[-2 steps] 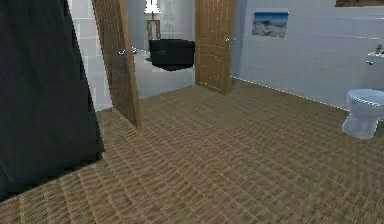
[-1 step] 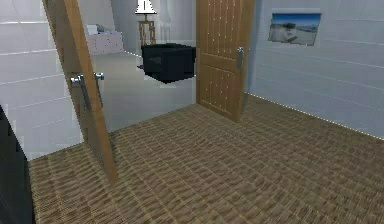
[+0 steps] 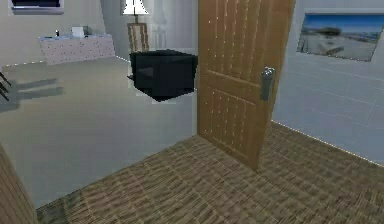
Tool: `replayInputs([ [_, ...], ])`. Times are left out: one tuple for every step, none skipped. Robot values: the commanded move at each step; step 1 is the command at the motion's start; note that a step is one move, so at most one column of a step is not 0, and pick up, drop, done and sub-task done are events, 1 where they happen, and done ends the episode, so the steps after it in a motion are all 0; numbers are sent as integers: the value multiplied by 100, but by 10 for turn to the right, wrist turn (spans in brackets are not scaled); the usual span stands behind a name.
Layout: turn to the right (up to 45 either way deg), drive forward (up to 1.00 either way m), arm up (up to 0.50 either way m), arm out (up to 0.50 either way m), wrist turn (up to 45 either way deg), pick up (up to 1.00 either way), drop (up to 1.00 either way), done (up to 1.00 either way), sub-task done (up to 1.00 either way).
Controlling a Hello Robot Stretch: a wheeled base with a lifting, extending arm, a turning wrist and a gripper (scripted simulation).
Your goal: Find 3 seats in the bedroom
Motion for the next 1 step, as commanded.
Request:
replayInputs([
  [0, 65, 0, 0, 0, 0, 0, 0, 0],
])
